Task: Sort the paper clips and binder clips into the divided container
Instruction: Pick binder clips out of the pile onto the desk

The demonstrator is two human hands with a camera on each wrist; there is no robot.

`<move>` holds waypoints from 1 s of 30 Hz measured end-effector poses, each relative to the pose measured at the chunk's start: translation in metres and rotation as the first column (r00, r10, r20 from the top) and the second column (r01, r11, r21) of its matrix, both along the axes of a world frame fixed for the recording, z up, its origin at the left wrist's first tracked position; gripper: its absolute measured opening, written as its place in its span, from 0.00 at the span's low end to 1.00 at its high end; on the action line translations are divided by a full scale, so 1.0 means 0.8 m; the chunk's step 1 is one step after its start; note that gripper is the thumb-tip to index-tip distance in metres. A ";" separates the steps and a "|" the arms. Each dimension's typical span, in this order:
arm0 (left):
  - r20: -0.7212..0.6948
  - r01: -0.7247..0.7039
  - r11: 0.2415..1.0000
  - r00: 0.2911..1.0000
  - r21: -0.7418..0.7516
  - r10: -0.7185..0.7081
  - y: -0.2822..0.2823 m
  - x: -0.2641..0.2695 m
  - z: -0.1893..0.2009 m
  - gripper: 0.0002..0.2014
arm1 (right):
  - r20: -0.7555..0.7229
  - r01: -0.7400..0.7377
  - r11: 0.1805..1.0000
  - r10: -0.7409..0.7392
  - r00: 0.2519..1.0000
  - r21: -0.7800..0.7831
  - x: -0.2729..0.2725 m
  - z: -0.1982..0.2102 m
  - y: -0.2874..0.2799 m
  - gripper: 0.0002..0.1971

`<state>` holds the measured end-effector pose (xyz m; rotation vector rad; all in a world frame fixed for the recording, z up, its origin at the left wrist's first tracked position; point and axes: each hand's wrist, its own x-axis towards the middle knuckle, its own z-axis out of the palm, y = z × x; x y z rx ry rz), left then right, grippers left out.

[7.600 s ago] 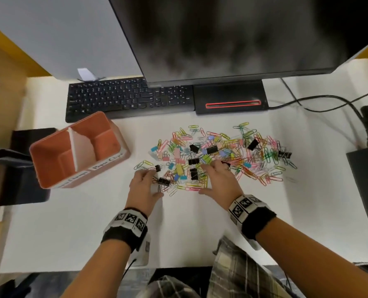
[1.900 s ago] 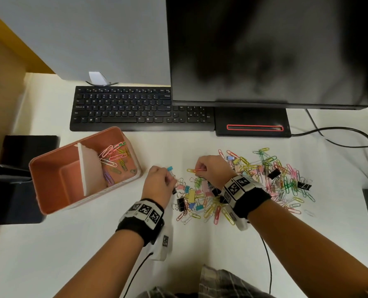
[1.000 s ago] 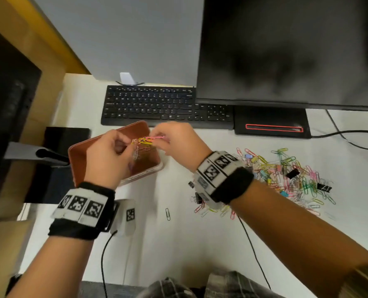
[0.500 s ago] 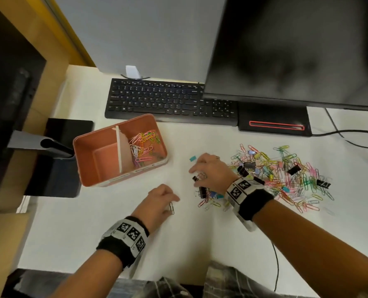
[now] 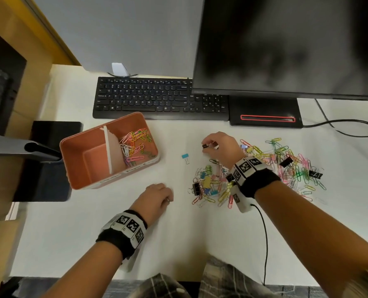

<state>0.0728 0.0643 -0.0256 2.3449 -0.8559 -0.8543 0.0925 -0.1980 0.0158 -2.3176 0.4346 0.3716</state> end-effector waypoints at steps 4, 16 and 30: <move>0.000 0.004 0.998 1.000 -0.059 -0.004 -0.011 -0.007 0.000 0.06 | -0.040 -0.012 1.000 0.012 0.999 0.008 -0.015 -0.012 -0.011 0.17; -0.020 -0.225 0.972 0.974 -0.071 0.224 -0.080 -0.055 0.003 0.15 | -0.068 -0.419 0.870 0.416 0.907 -0.260 -0.085 -0.022 0.016 0.17; 0.069 -0.324 0.942 0.941 -0.093 0.330 -0.057 -0.020 0.002 0.12 | 0.125 -0.109 0.940 0.157 0.980 -0.324 -0.100 -0.013 -0.040 0.21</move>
